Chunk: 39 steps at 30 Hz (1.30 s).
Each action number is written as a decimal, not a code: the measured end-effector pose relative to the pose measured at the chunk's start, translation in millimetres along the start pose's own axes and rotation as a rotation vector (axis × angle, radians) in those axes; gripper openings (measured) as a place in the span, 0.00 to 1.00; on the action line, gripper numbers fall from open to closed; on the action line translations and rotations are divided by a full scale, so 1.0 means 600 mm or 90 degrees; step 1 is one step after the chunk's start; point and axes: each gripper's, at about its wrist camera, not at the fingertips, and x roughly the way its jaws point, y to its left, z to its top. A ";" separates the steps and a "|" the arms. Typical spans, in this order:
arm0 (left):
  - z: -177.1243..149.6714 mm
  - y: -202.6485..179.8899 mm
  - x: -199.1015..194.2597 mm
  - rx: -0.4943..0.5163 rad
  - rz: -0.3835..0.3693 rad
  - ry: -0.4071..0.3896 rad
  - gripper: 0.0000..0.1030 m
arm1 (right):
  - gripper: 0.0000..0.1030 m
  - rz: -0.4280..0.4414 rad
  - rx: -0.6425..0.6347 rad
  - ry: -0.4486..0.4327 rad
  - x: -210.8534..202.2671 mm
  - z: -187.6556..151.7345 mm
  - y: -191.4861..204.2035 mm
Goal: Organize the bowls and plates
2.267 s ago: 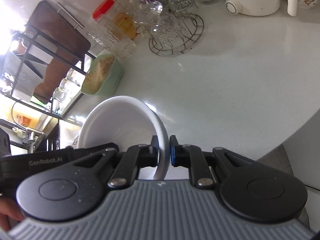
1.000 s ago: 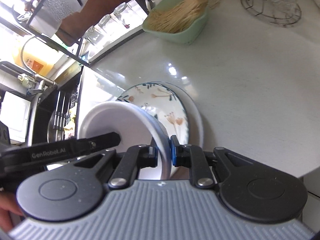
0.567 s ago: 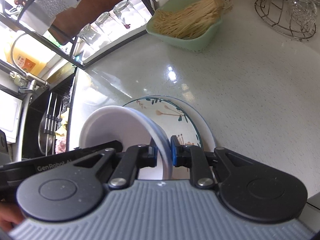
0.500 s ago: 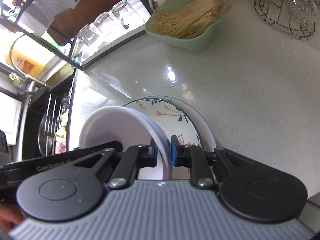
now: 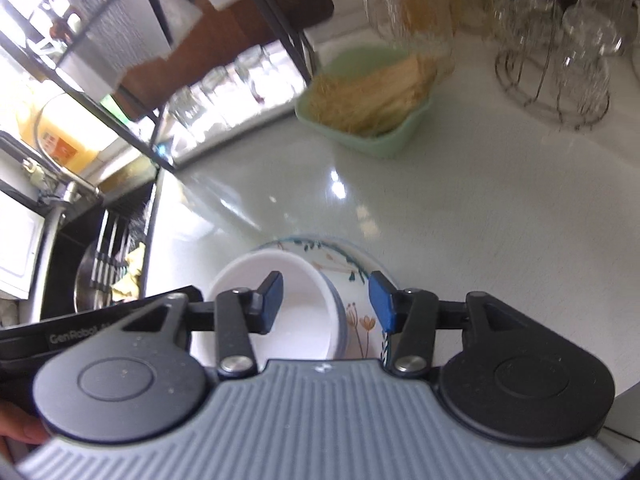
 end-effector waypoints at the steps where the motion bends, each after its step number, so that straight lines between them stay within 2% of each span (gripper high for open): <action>1: 0.000 -0.007 -0.013 0.004 0.000 -0.010 0.42 | 0.49 0.002 -0.003 -0.011 -0.012 0.002 0.000; 7: -0.014 -0.061 -0.093 0.026 0.005 -0.068 0.42 | 0.49 0.009 -0.036 -0.088 -0.101 0.009 -0.008; 12: -0.060 -0.117 -0.171 0.052 0.026 -0.129 0.44 | 0.49 0.023 -0.077 -0.164 -0.196 -0.011 -0.023; 13: -0.072 -0.126 -0.188 0.054 0.028 -0.143 0.46 | 0.49 0.023 -0.083 -0.180 -0.215 -0.017 -0.027; 15: -0.098 -0.149 -0.221 0.057 0.037 -0.169 0.58 | 0.50 0.029 -0.092 -0.222 -0.257 -0.032 -0.035; 18: -0.139 -0.183 -0.267 0.067 0.063 -0.219 0.69 | 0.50 0.031 -0.122 -0.271 -0.314 -0.055 -0.042; 22: -0.196 -0.223 -0.327 0.077 0.100 -0.259 0.75 | 0.59 0.034 -0.141 -0.325 -0.375 -0.087 -0.054; 24: -0.226 -0.240 -0.359 0.074 0.108 -0.285 0.85 | 0.61 0.040 -0.152 -0.337 -0.399 -0.105 -0.059; 26: -0.256 -0.252 -0.389 0.068 0.110 -0.306 0.86 | 0.78 0.035 -0.161 -0.347 -0.419 -0.126 -0.064; 28: -0.287 -0.264 -0.409 0.076 0.102 -0.315 0.86 | 0.87 0.029 -0.169 -0.363 -0.437 -0.150 -0.069; 31: -0.332 -0.276 -0.429 0.070 0.114 -0.323 0.93 | 0.87 0.010 -0.182 -0.368 -0.454 -0.183 -0.077; 35: -0.391 -0.279 -0.441 0.057 0.129 -0.313 0.95 | 0.88 0.018 -0.180 -0.372 -0.468 -0.232 -0.086; 39: -0.441 -0.278 -0.447 0.050 0.143 -0.303 0.95 | 0.88 -0.001 -0.186 -0.367 -0.478 -0.280 -0.092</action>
